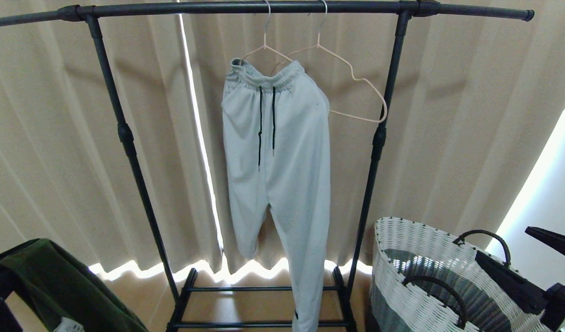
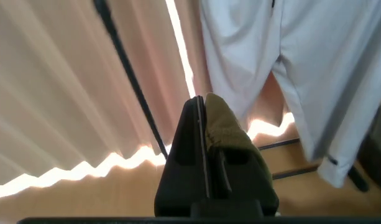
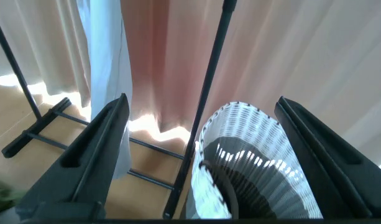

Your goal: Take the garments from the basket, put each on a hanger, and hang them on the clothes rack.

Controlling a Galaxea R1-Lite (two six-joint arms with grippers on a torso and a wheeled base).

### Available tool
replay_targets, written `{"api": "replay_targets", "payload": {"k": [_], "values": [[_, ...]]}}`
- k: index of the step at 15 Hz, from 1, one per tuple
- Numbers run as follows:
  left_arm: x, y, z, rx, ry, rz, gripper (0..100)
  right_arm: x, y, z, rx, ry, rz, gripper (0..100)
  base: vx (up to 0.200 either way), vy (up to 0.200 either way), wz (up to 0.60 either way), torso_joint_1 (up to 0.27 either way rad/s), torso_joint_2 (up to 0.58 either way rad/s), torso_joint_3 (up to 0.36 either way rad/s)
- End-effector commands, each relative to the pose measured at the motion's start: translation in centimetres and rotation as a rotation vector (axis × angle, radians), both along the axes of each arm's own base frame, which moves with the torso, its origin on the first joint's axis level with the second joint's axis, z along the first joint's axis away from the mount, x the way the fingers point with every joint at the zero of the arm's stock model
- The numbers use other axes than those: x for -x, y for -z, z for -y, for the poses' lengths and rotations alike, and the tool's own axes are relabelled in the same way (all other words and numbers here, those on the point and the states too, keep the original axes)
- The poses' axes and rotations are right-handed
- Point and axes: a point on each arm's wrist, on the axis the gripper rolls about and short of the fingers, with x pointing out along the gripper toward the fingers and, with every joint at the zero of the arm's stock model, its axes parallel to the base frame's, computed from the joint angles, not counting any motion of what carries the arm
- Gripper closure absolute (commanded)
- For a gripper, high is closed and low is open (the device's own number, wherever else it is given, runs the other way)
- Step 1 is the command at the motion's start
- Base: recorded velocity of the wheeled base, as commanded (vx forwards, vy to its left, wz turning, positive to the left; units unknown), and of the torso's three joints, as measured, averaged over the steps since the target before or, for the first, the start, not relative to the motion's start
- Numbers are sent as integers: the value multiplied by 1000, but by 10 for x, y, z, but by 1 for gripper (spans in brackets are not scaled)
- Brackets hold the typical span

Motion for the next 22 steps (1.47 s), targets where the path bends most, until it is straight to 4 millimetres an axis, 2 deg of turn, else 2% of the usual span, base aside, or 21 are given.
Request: {"api": "replay_targets", "payload": {"k": [1,7,10,12,16,22], "values": [[17,0,-3,30,-5,71,100,16,3,5,-7,-1,42,0,0,0,0,0,0,0],[22,-8,-4,50,-10,117,100,6,1,2,0,4,15,0,0,0,0,0,0,0],[24,-10,-5,54,-10,135,100,7,4,3,5,8,2,0,0,0,0,0,0,0],[26,-10,-5,54,-10,139,100,19,15,6,12,6,-2,0,0,0,0,0,0,0],[24,-9,-5,53,-7,130,100,32,20,9,39,3,8,0,0,0,0,0,0,0],[24,-9,-4,53,-6,130,100,38,22,11,48,1,-32,0,0,0,0,0,0,0]]}}
